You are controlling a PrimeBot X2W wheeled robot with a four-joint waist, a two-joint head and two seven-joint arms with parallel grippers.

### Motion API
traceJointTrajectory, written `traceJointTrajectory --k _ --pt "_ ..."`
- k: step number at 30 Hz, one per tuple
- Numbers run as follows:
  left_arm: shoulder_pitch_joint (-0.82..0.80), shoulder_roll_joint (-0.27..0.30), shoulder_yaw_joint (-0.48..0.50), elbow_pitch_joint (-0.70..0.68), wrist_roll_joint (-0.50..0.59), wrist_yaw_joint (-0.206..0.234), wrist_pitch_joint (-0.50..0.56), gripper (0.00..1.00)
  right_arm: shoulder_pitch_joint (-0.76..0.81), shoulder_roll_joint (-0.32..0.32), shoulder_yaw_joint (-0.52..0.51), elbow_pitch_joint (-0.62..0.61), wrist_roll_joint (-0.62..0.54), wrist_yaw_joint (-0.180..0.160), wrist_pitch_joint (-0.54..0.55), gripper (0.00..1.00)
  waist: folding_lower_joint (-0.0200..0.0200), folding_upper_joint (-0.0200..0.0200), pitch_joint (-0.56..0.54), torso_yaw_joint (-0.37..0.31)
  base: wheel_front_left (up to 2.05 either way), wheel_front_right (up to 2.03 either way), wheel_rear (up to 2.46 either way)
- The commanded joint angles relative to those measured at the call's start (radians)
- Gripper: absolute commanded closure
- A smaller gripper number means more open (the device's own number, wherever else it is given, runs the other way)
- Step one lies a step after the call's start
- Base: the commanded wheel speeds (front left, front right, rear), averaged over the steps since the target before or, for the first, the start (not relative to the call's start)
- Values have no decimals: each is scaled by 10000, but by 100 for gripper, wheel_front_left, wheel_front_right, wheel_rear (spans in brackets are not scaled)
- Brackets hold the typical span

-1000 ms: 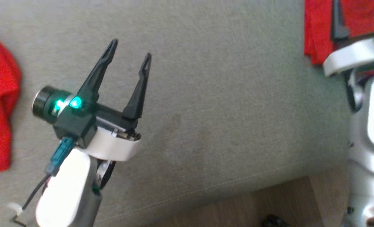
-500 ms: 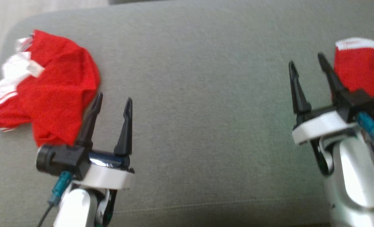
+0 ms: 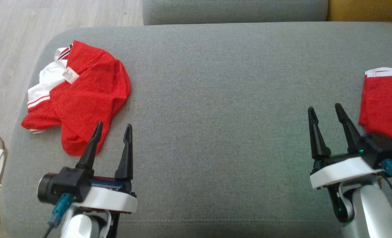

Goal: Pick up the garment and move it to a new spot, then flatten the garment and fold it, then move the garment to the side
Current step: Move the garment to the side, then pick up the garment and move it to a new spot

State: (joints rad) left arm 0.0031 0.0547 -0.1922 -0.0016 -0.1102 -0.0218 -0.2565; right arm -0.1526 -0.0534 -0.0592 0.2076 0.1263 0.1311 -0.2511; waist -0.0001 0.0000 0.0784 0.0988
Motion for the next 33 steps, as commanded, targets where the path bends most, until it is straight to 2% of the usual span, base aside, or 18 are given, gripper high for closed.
traceJointTrajectory --k 1,24,33 --pt "-307 -36 412 -333 -93 -44 -53 0 -168 31 219 -460 119 -4 -99 0 1 0 -2 -13 0 0 0" --pt "-346 -44 451 -135 -500 -265 -53 0 59 31 260 -766 524 -4 -106 0 1 0 7 -262 0 0 0" --pt "-428 -45 440 -94 -499 -237 -53 0 73 31 378 -704 610 -4 -106 0 1 0 31 70 0 0 0"
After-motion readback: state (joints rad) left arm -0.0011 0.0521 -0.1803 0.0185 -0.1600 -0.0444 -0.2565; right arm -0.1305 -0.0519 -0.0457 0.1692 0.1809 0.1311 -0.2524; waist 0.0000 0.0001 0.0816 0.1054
